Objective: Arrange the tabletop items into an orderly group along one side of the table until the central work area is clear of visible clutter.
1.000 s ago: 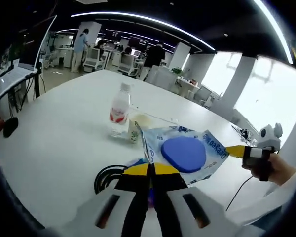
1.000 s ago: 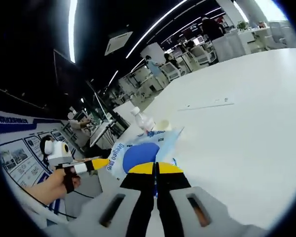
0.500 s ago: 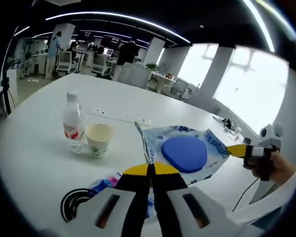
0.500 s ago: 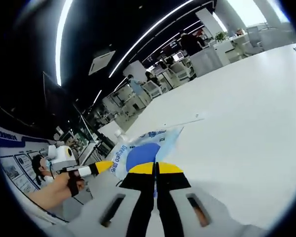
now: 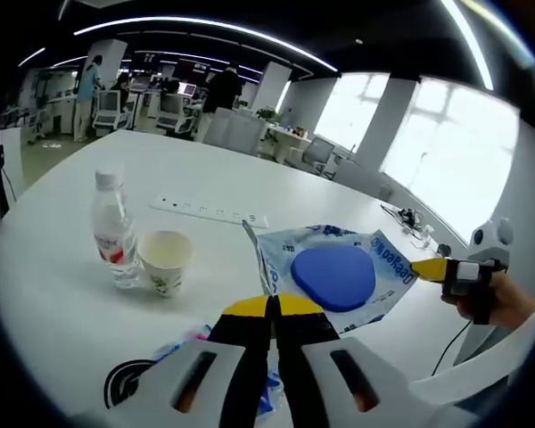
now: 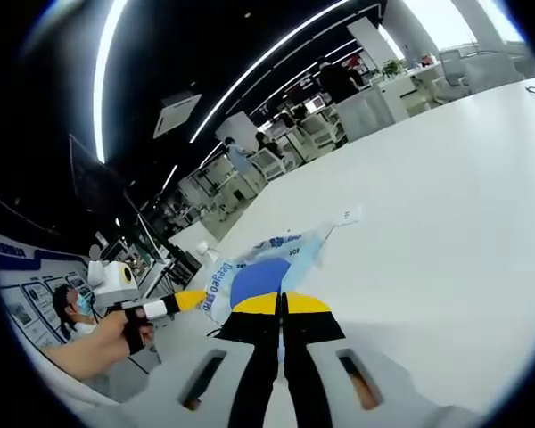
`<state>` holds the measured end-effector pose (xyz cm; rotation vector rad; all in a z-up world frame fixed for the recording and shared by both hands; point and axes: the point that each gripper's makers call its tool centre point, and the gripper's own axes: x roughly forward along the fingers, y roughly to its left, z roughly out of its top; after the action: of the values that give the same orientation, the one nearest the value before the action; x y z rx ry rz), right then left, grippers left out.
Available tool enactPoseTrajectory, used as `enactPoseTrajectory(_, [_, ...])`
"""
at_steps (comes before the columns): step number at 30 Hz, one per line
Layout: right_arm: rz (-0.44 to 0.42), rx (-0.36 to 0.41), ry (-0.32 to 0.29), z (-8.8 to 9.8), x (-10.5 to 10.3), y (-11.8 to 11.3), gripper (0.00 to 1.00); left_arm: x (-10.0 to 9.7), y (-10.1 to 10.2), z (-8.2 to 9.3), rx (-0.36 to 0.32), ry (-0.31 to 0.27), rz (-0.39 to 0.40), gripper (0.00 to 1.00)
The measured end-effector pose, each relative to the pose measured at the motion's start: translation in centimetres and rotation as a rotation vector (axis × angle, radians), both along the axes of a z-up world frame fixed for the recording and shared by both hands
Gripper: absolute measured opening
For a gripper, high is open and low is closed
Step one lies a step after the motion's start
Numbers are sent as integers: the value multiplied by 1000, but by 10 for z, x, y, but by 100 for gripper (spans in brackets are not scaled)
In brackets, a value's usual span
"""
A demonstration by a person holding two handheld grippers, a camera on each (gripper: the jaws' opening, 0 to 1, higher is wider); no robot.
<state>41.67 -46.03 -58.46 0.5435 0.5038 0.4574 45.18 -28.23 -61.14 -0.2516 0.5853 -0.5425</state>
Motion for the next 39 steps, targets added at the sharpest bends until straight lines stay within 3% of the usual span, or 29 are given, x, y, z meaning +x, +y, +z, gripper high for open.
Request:
enactPoseTrajectory(10, [8, -12, 16, -8, 22, 2, 0, 21, 1, -9, 10, 20, 1, 0])
enactPoseTrajectory(16, [30, -61, 51, -31, 36, 8, 0, 37, 3, -29, 76, 42, -22, 0])
enactPoseTrajectory(29, [32, -90, 152, -78, 60, 15, 0, 61, 2, -70, 125, 113, -23, 0])
enactPoseTrajectory(39, [42, -99, 181, -102, 75, 20, 0, 70, 4, -92, 140, 150, 2, 0])
